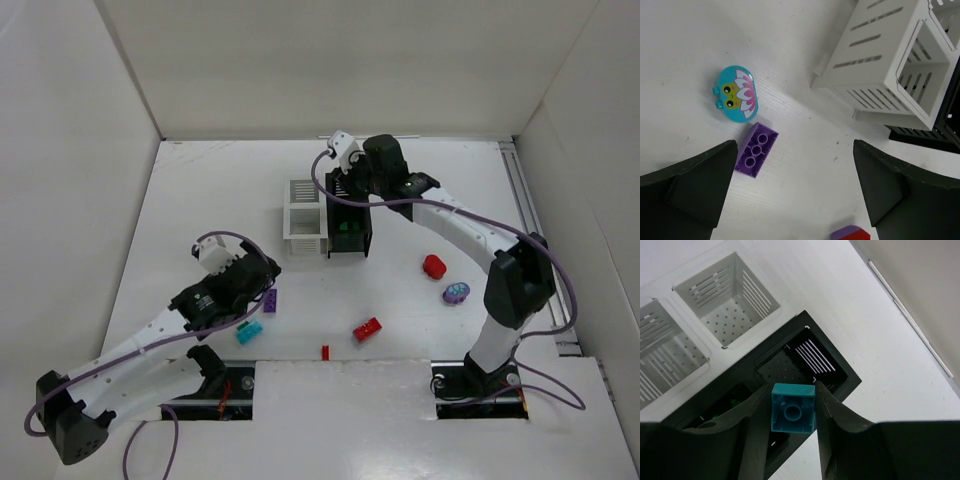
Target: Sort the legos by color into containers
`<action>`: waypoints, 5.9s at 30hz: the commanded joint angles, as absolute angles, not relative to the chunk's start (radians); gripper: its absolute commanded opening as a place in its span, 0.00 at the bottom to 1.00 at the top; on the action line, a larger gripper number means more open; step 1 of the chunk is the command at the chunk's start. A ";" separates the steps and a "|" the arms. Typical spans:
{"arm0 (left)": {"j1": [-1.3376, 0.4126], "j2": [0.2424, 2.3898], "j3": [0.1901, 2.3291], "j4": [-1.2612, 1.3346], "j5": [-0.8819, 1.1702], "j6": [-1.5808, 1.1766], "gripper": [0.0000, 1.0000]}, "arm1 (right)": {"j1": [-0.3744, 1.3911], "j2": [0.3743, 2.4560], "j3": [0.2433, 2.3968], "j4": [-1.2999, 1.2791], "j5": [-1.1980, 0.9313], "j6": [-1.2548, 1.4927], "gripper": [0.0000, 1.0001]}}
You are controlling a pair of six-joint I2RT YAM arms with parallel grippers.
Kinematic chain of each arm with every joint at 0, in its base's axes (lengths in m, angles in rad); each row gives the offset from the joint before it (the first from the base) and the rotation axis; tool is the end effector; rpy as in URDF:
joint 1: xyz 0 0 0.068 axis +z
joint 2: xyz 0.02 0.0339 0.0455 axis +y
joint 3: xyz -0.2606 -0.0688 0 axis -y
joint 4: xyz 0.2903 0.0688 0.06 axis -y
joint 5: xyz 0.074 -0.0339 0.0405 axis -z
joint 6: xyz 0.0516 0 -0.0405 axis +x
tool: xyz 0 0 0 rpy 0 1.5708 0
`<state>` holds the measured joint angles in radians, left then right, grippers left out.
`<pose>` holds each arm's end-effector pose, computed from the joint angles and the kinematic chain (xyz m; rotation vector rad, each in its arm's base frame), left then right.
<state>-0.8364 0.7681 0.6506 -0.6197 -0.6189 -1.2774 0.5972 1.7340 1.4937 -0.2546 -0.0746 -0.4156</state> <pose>0.1655 -0.1386 0.2421 -0.7747 2.0513 -0.4958 0.3856 0.2669 0.3002 -1.0439 1.7871 0.1888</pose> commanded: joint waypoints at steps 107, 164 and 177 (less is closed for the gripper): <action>-0.673 1.842 1.614 -0.097 -0.187 -0.451 0.65 | 0.048 1.002 0.834 -0.364 0.103 -0.291 0.98; -0.640 0.782 0.914 -0.739 -0.600 -1.074 1.00 | 1.227 2.155 1.497 -0.071 -0.572 -0.963 0.79; -0.640 0.782 0.905 -0.730 -0.618 -1.074 1.00 | 1.227 2.119 1.456 -0.061 -0.581 -0.953 0.28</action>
